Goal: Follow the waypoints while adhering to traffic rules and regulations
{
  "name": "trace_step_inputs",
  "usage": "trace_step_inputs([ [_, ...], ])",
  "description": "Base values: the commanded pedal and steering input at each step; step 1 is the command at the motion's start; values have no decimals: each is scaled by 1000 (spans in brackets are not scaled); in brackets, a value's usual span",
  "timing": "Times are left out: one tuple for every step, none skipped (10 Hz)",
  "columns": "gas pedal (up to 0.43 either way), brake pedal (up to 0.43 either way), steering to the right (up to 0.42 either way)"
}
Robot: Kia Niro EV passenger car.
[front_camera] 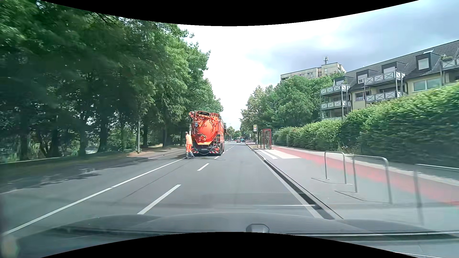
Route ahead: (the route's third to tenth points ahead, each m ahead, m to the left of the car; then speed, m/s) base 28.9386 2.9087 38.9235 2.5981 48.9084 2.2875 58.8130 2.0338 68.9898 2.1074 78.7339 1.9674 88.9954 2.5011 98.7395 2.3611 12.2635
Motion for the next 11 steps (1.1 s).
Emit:
trace_step_inputs([
  [150, 18, 2],
  [150, 18, 4],
  [150, 18, 4],
  [138, 18, 4],
  [138, 18, 4],
  [138, 18, 4],
  [138, 18, 3],
  [138, 18, 1],
  [138, 18, 1],
  [138, 18, 1],
  [138, 18, 1],
])
